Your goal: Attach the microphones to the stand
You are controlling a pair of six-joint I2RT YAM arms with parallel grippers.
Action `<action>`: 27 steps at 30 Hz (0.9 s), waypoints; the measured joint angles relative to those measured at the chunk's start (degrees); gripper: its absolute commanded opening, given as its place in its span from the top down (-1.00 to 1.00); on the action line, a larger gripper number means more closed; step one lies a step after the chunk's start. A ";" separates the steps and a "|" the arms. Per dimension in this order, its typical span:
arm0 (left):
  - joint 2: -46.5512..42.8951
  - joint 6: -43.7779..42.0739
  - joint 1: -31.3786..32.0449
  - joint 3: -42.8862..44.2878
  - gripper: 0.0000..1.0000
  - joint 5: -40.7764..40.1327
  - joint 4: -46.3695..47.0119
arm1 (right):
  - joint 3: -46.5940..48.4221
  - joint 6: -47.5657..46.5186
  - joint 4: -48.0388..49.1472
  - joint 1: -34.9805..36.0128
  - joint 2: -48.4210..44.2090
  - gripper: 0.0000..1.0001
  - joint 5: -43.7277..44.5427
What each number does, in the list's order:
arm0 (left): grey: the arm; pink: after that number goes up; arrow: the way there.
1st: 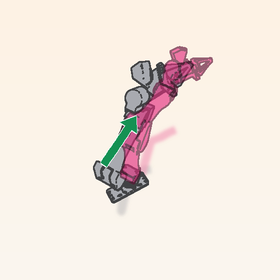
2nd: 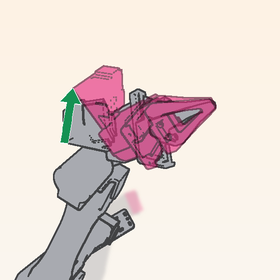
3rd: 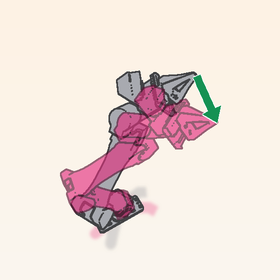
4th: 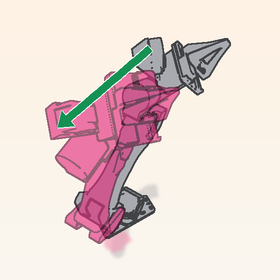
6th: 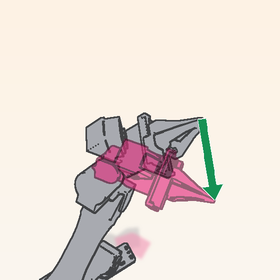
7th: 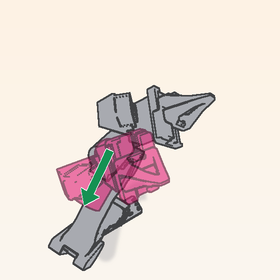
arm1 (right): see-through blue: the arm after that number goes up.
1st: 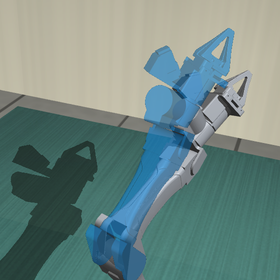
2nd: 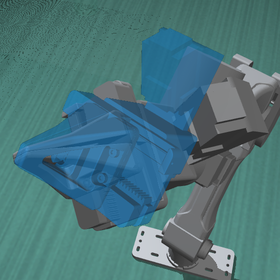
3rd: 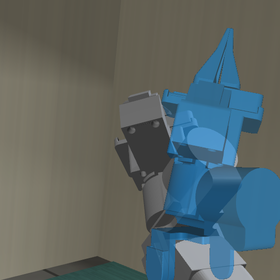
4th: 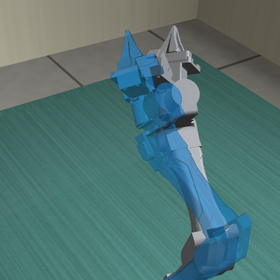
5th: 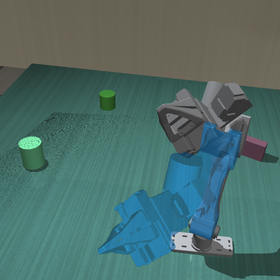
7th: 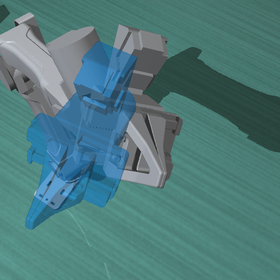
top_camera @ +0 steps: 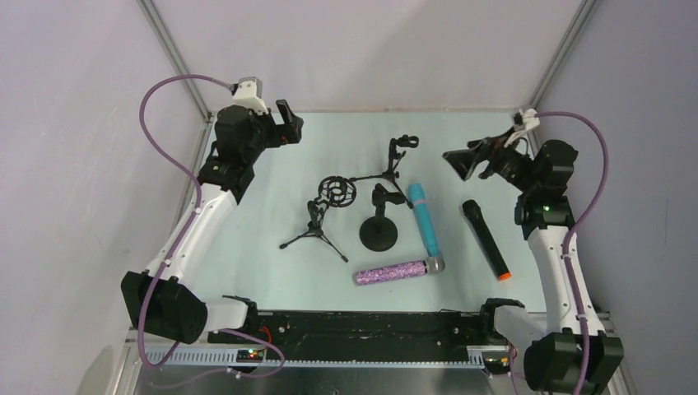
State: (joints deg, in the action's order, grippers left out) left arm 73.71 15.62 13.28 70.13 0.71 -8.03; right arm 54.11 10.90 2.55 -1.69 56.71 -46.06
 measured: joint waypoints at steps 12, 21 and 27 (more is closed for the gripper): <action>0.00 0.02 0.00 0.00 -0.97 0.00 0.07 | -0.07 20.52 -15.58 -23.26 11.96 -0.99 5.95; 0.00 0.04 0.00 0.00 -0.97 0.07 0.09 | -0.74 19.78 -27.85 -22.18 14.43 -0.99 17.68; 0.00 0.07 0.00 0.00 -0.97 0.17 0.11 | -0.26 13.29 -34.49 -11.23 18.62 -0.99 34.49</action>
State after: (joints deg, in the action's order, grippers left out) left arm 73.71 15.68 13.28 70.13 0.89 -7.92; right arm 53.84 24.18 -31.94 -12.93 75.33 -11.57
